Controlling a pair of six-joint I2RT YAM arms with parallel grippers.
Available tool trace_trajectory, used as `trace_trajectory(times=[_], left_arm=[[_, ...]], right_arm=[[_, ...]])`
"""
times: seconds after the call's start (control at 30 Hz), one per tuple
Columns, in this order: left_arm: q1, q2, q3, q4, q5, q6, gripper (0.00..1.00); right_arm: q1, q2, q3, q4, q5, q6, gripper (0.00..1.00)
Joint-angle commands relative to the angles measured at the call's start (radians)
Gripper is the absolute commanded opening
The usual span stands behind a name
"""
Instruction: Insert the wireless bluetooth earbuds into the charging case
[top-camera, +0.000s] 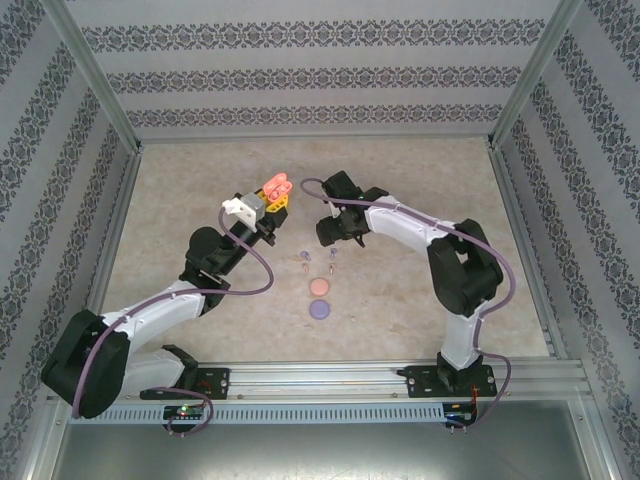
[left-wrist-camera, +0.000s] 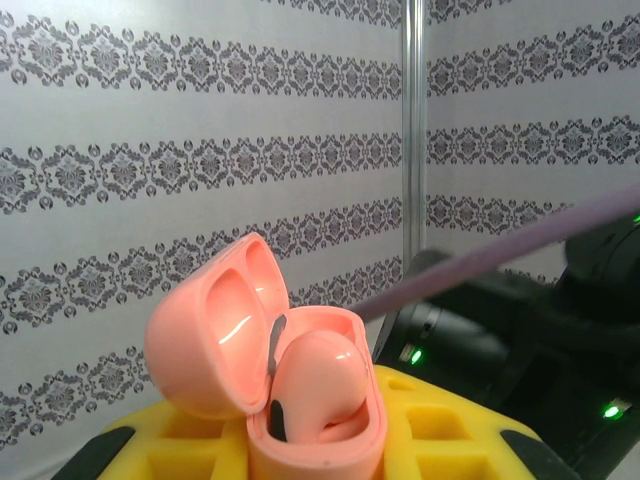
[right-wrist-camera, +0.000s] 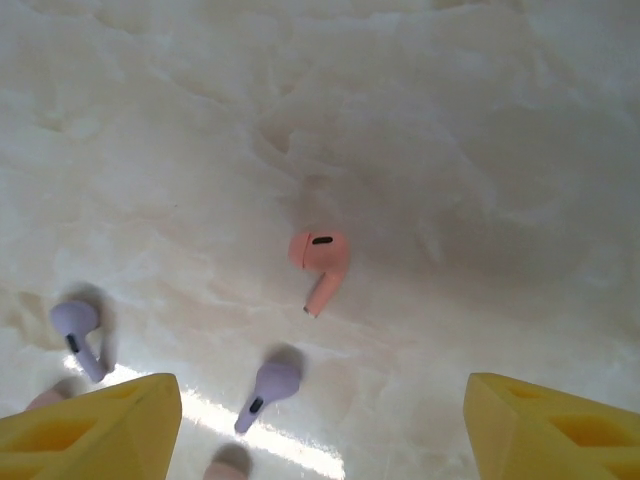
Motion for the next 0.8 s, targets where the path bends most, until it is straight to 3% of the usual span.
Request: trace_trajectory(times=[0.0, 0.43, 0.77], left_arm=[[0.013, -0.037, 0.005, 0.008, -0.013, 0.017, 0.0], [0.018, -0.039, 0.027, -0.027, -0.008, 0.039, 0.0], [0.034, -0.001, 0.042, 0.002, 0.004, 0.03, 0.0]], right_arm=[[-0.01, 0.05, 0.052, -0.03, -0.019, -0.041, 0.74], [-0.046, 0.192, 0.165, -0.035, -0.068, -0.054, 0.65], [-0.035, 0.228, 0.173, -0.039, -0.072, -0.036, 0.65]])
